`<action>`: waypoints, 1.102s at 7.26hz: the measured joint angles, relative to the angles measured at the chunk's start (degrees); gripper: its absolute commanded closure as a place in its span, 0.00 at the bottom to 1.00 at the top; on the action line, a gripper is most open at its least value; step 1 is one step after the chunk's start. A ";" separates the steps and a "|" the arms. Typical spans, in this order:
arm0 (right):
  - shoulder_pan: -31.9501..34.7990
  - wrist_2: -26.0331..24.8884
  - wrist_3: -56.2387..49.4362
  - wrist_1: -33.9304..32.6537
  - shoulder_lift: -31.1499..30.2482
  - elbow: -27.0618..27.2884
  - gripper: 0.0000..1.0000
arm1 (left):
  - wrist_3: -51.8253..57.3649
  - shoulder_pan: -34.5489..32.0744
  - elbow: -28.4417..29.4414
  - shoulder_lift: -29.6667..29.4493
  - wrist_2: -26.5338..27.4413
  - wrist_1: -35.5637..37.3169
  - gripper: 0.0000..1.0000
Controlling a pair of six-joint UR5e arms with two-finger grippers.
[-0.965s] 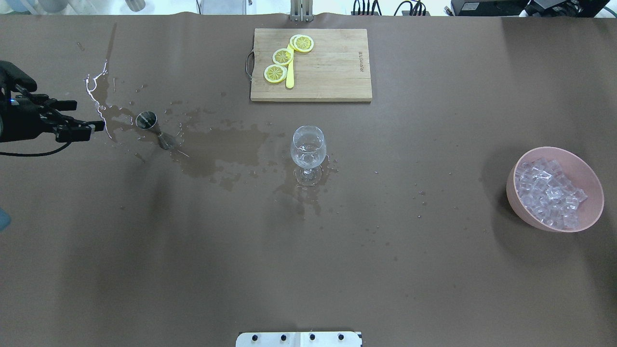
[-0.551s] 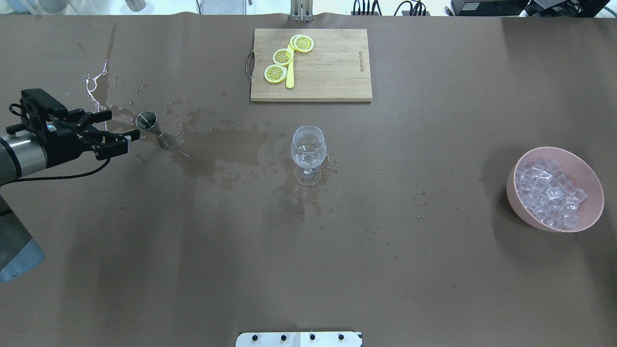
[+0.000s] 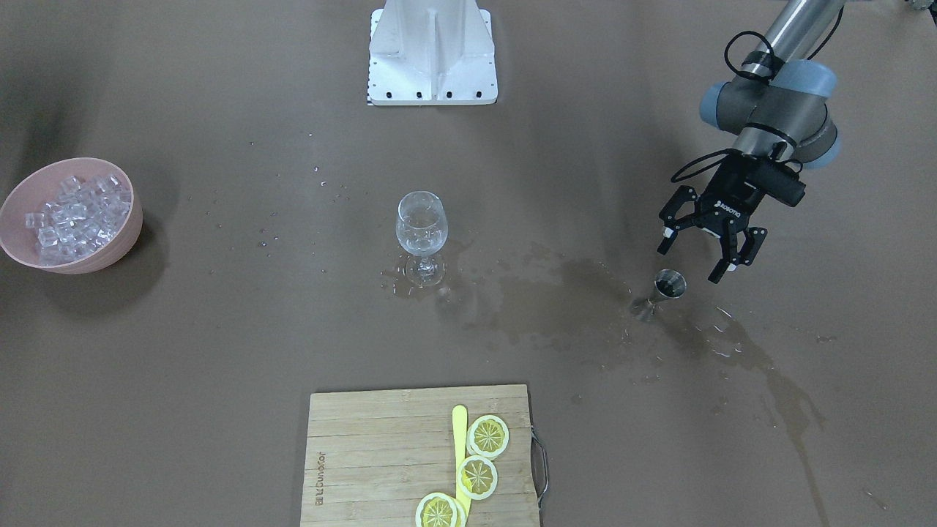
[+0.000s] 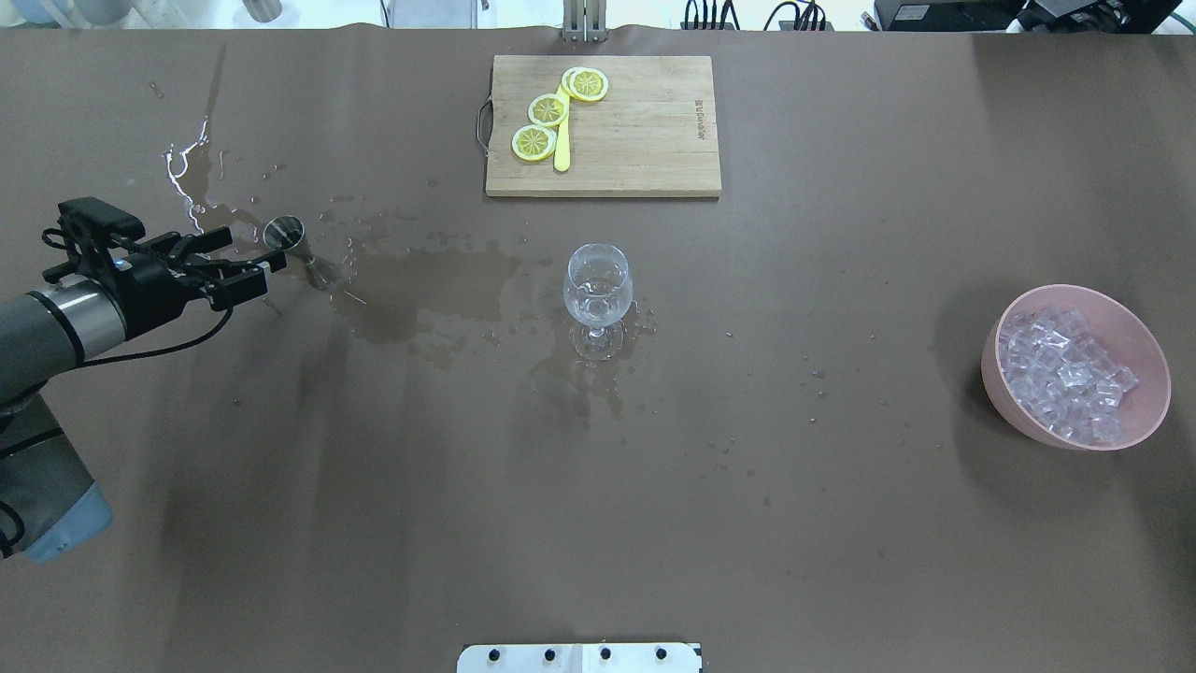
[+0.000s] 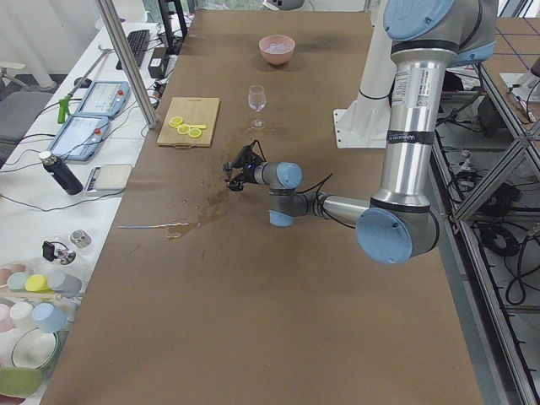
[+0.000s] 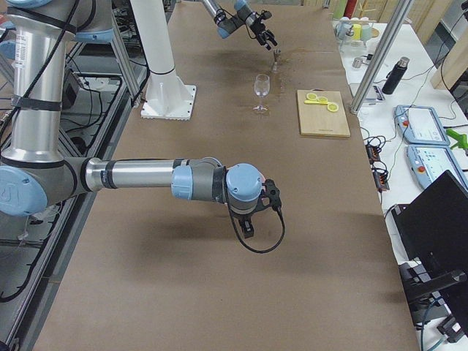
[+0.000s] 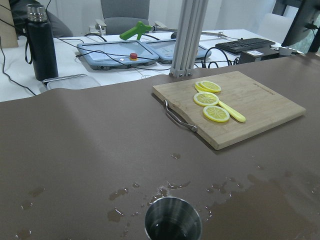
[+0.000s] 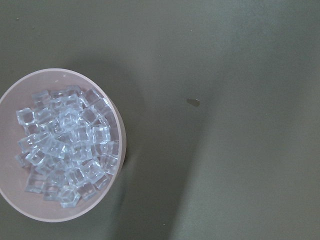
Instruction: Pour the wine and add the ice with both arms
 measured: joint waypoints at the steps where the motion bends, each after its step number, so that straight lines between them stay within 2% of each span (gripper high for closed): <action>1: 0.00 0.00 0.00 0.00 -0.01 -0.01 0.00 | 2.17 0.37 0.74 -0.55 1.63 0.08 0.02; 5: 0.00 -0.06 -0.06 0.00 -0.12 -0.19 0.00 | 6.60 5.57 2.89 -2.81 9.74 0.47 0.02; 8: 0.00 0.00 0.00 0.00 -0.21 -0.17 0.00 | 6.86 6.29 5.20 -3.82 10.59 0.43 0.03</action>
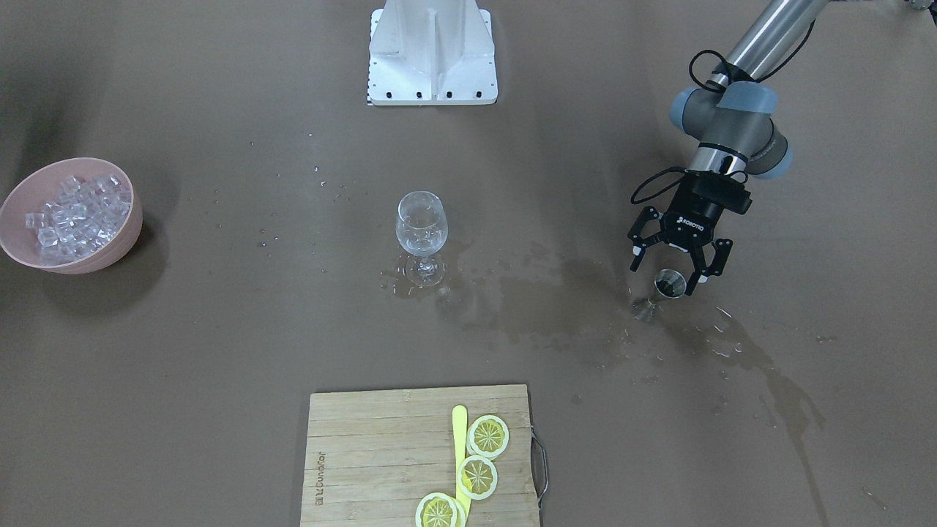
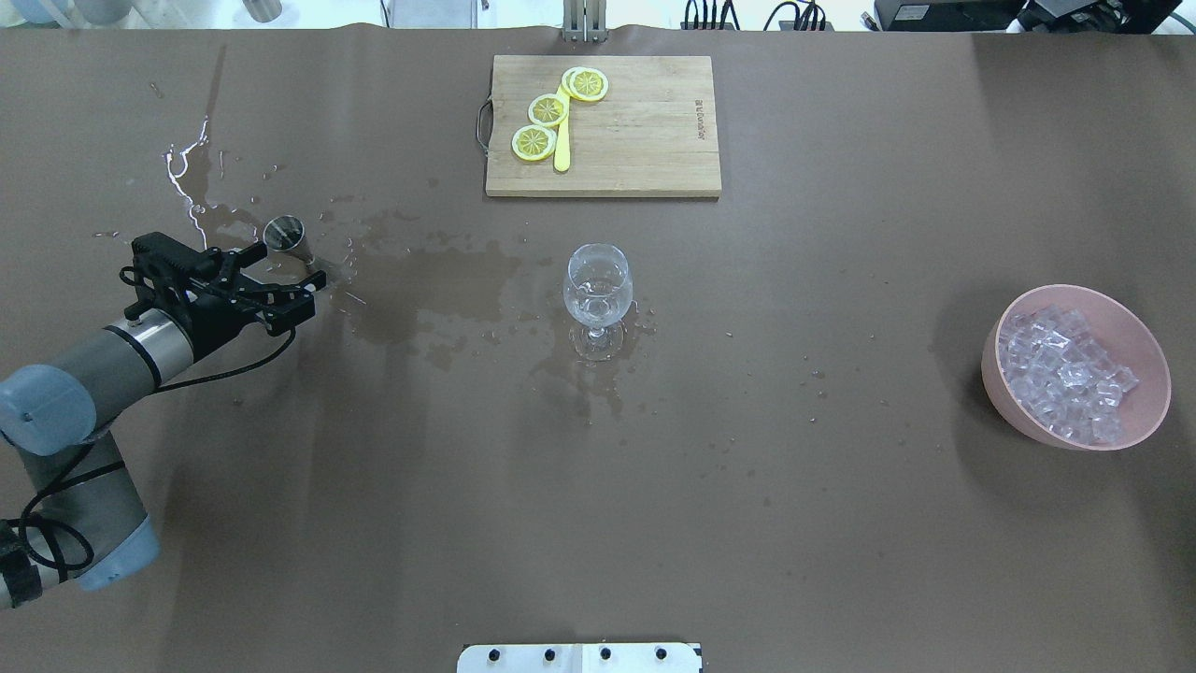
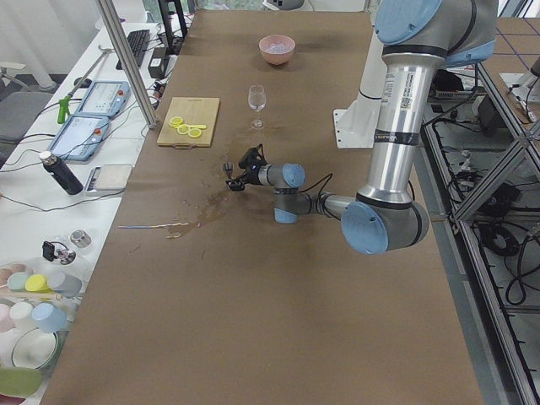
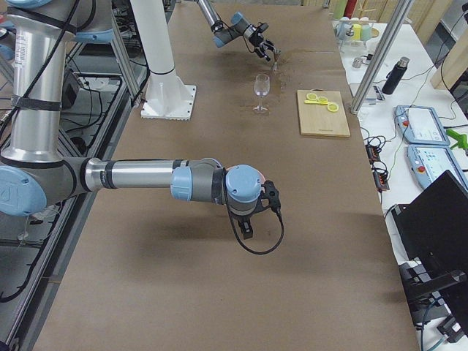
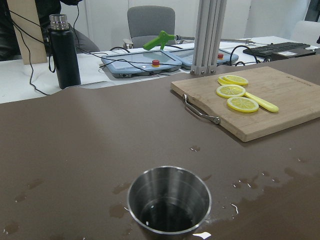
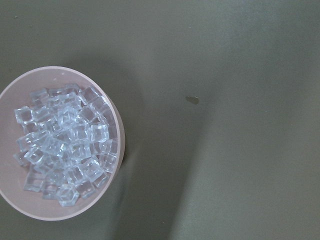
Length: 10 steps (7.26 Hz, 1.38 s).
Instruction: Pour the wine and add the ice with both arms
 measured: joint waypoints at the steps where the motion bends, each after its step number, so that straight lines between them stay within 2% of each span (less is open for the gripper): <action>1: 0.00 0.00 0.02 0.00 0.00 0.12 0.00 | 0.02 0.02 1.04 -0.91 0.38 0.02 0.03; 5: 0.00 -0.07 0.09 0.00 0.05 0.40 0.00 | 3.24 0.04 3.73 -3.68 2.16 0.06 0.24; 10: 0.00 -0.05 0.09 0.00 0.08 0.32 0.00 | 6.11 0.07 4.24 -3.78 1.98 -0.34 0.25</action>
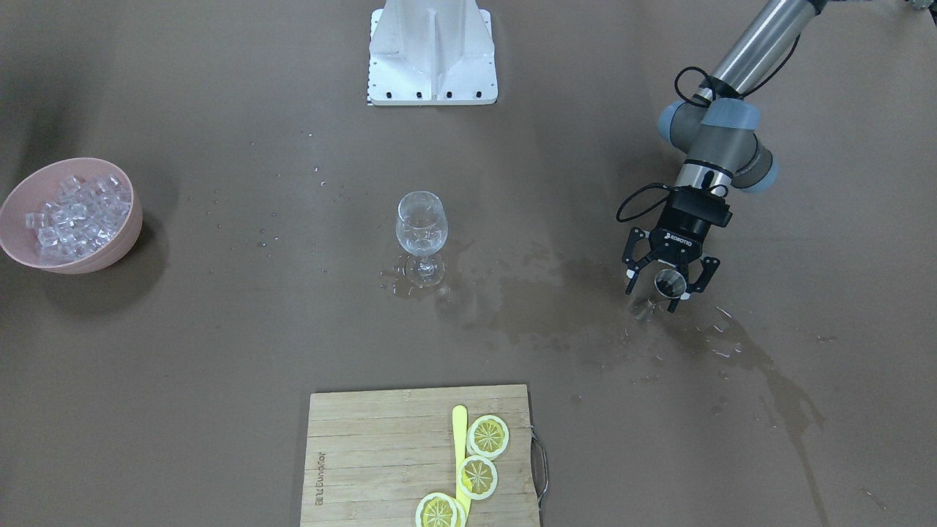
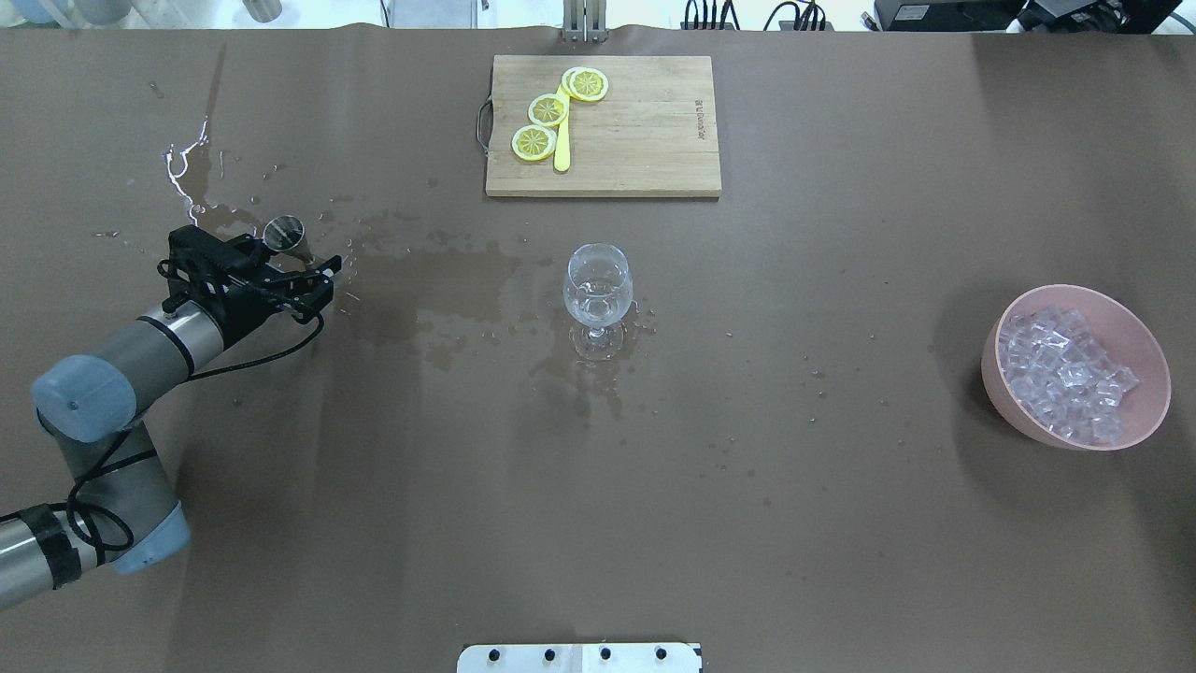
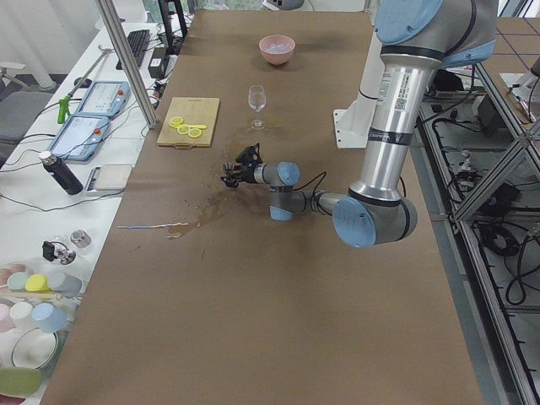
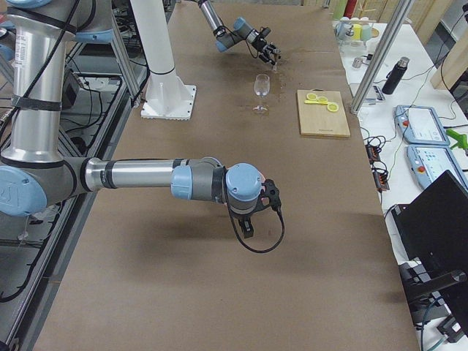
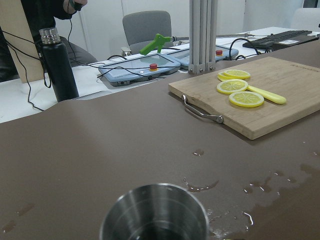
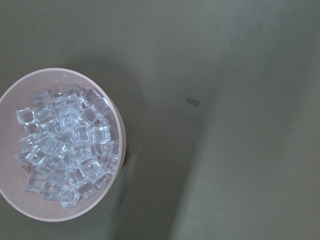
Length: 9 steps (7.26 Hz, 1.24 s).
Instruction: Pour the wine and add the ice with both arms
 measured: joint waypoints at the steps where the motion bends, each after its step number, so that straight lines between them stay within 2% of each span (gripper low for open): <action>1: 0.00 0.00 0.00 0.00 0.00 0.04 0.00 | -0.41 -0.01 0.00 0.00 -0.10 0.06 0.25; 5: 0.00 0.05 0.00 -0.02 0.00 0.08 0.00 | -5.14 0.00 0.71 0.01 -0.45 0.32 0.25; 7: 0.00 0.05 0.09 -0.06 0.00 0.08 0.00 | -6.20 0.01 1.50 -0.02 -0.50 0.33 0.59; 9: 0.00 0.07 0.66 -0.01 0.00 0.08 0.00 | -6.53 -0.02 1.32 -0.06 -0.55 0.33 0.60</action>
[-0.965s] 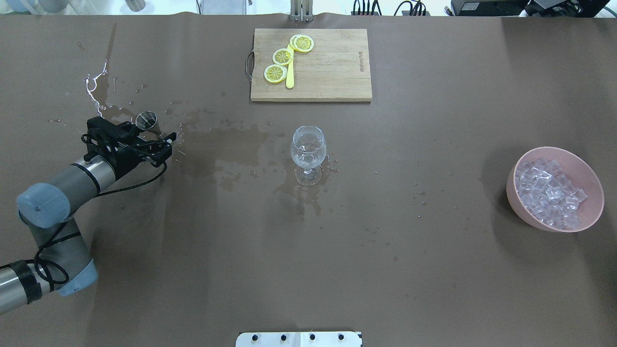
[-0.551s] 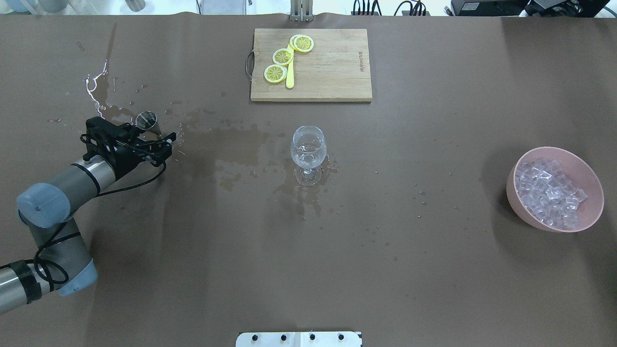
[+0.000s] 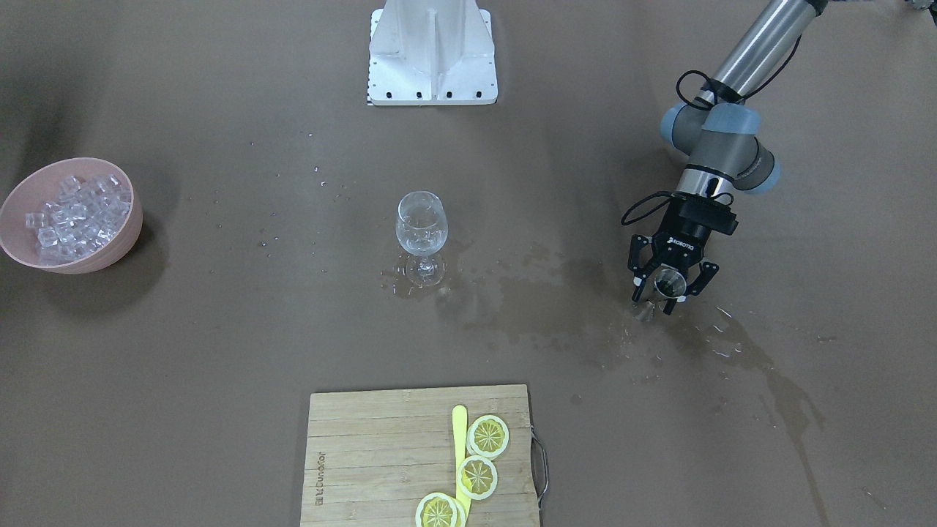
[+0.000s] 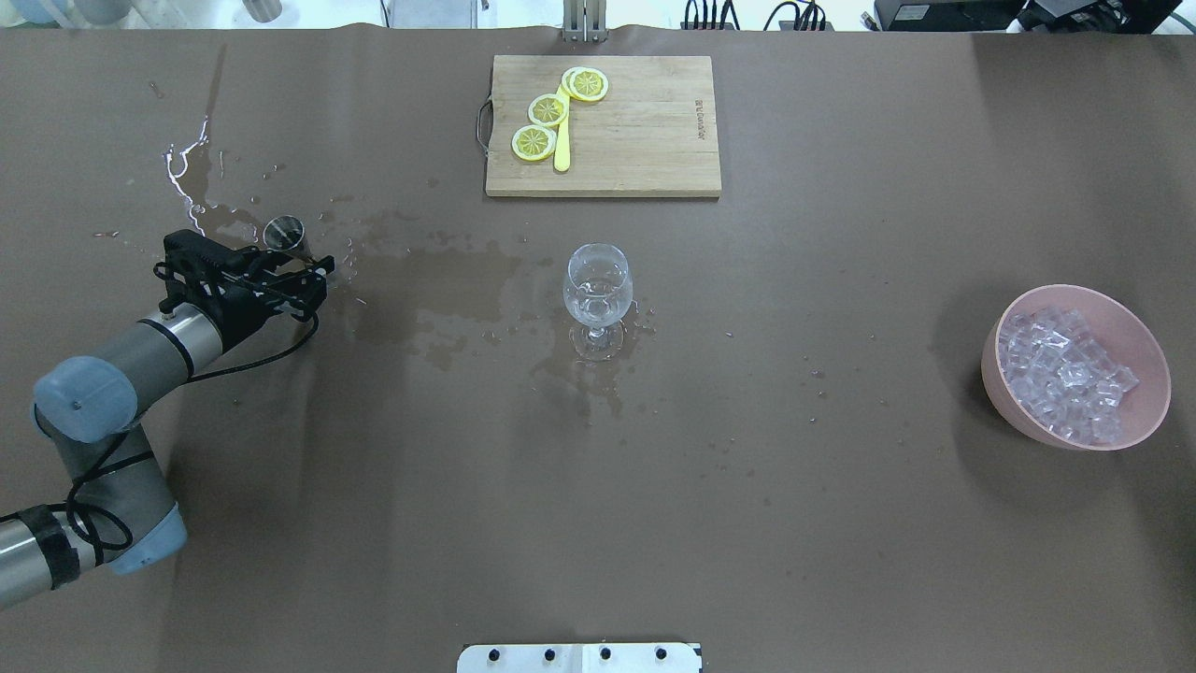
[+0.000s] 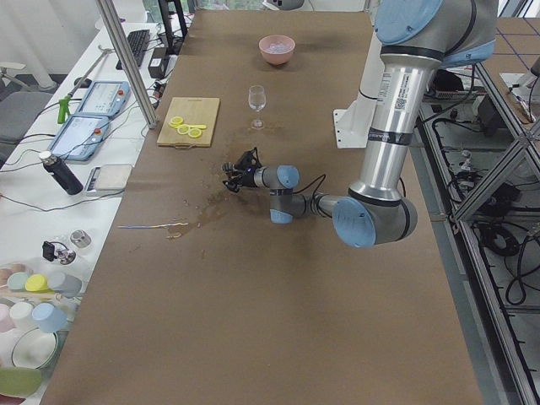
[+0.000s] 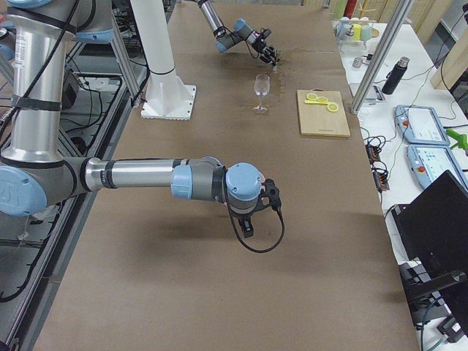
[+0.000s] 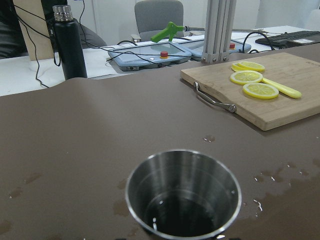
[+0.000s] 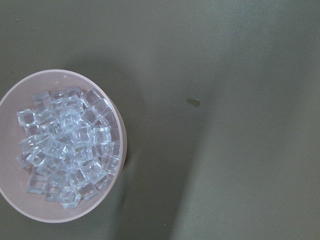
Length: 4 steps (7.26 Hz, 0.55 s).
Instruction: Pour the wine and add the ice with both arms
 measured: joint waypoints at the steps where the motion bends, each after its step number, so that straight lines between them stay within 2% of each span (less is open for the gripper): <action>1: 0.00 0.04 0.14 0.01 0.00 -0.01 0.00 | -0.04 -0.01 -0.14 -0.01 -0.01 0.00 0.68; 3: 0.00 0.01 0.21 0.01 0.00 -0.16 0.00 | -0.15 -0.08 -0.31 -0.06 -0.33 -0.06 1.00; 4: 0.00 -0.01 0.22 0.01 0.00 -0.21 0.00 | -0.67 -0.11 -0.47 -0.06 -0.44 -0.14 1.00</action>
